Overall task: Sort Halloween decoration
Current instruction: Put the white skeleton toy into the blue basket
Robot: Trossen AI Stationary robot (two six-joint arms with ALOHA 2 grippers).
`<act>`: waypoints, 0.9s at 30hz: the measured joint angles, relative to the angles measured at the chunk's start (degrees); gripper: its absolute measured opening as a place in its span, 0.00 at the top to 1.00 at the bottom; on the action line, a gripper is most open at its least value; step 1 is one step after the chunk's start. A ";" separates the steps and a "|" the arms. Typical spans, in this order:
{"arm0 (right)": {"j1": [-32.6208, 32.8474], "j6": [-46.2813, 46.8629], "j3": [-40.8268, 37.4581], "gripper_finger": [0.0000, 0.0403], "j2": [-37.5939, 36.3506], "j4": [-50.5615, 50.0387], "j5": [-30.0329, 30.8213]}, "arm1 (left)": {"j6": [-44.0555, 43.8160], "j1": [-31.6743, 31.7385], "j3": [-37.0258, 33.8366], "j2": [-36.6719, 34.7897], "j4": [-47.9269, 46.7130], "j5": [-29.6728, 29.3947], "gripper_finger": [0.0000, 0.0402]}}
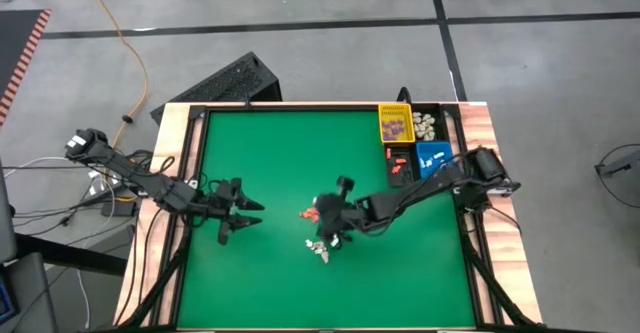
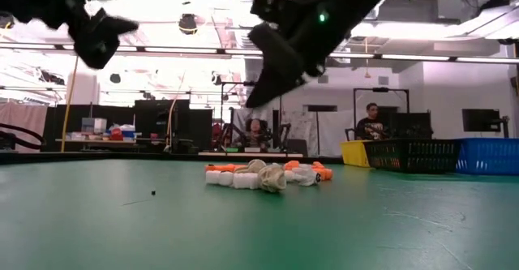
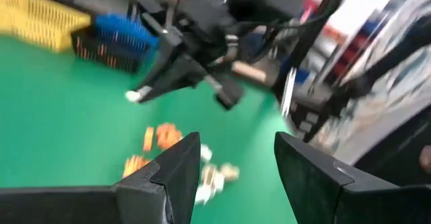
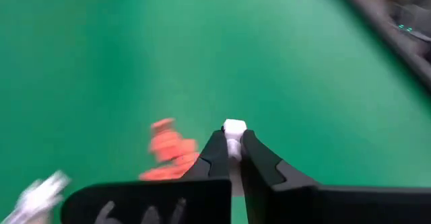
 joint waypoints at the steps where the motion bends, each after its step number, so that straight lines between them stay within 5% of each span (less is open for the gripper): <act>1: -0.53 2.51 0.00 0.93 -1.32 -2.65 1.83 | 0.74 0.30 0.00 -0.02 1.85 -0.29 0.55; 6: -2.47 15.11 0.02 0.94 -7.99 -20.77 8.71 | 0.64 5.34 0.04 1.23 6.49 0.72 0.55; 12: -4.21 29.65 0.02 0.92 -13.17 -42.51 10.66 | -5.87 13.88 0.17 10.65 12.15 12.51 0.55; 19: -5.72 53.27 -1.82 0.93 -16.97 -66.40 12.78 | -4.49 17.50 8.18 25.11 16.10 23.56 0.55; 27: -6.02 78.75 -14.75 0.92 -24.88 -71.44 12.08 | 3.66 17.51 21.25 37.14 15.91 35.60 0.55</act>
